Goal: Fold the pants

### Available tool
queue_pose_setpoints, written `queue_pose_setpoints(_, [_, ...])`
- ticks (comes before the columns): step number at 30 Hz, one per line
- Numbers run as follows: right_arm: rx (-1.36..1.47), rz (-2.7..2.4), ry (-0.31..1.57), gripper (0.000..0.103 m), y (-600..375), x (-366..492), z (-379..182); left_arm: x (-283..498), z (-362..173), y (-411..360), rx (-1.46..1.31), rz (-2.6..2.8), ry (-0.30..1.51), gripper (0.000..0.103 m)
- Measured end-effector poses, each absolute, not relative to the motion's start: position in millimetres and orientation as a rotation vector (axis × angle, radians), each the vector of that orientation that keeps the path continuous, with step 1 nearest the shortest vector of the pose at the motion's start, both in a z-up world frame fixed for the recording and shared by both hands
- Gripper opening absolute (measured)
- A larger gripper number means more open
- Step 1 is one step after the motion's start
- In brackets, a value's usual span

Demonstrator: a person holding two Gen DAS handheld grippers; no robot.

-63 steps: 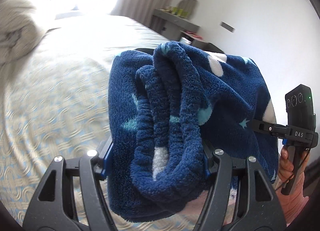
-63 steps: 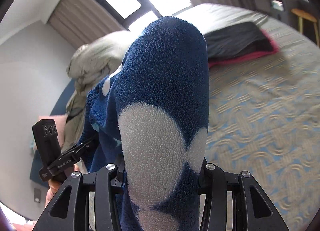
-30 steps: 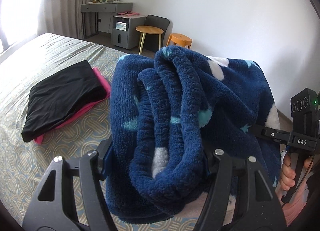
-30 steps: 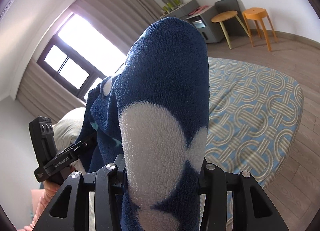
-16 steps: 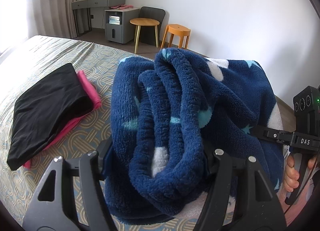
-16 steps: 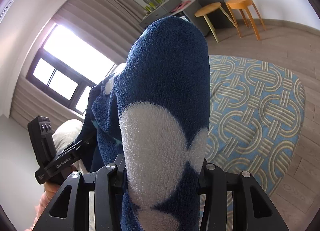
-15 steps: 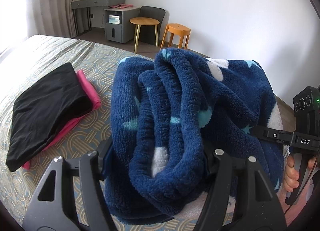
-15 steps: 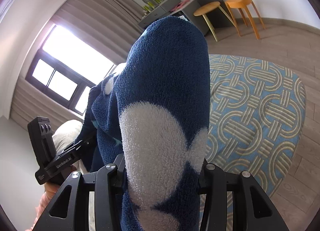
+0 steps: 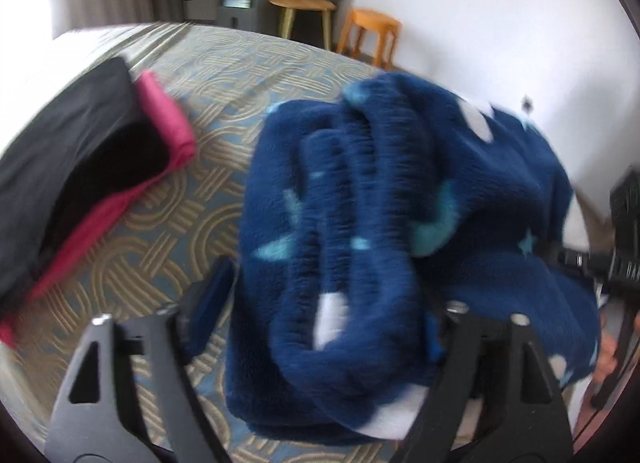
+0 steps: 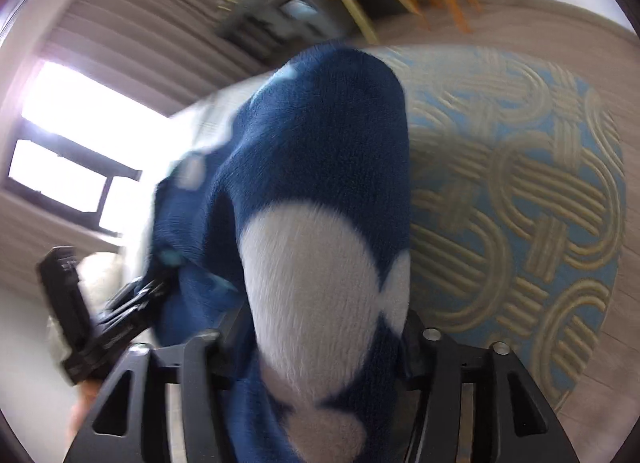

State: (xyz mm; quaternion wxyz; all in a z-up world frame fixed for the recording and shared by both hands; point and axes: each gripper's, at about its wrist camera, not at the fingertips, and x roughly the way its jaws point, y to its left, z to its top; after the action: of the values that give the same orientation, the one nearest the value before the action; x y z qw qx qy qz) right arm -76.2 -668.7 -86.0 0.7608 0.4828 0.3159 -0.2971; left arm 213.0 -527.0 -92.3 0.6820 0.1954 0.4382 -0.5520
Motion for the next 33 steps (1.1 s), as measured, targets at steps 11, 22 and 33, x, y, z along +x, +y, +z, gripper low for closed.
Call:
queue_pose_setpoints(11, [0.989,-0.672,0.675,0.075,-655.7,-70.6,-80.1,207.0,-81.4,-519.9,0.434,-1.245,0.955,0.083])
queue_pose_setpoints(22, [0.665,-0.918,0.688,0.077,-597.2,-54.3,-8.5,154.3,14.3,-473.8,0.389,-1.308,0.709,0.081])
queue_pose_setpoints(33, [0.604,-0.867,0.629,0.077,-520.0,-71.8,58.8,105.1,85.9,-376.2,0.337,-1.299,0.574,0.082])
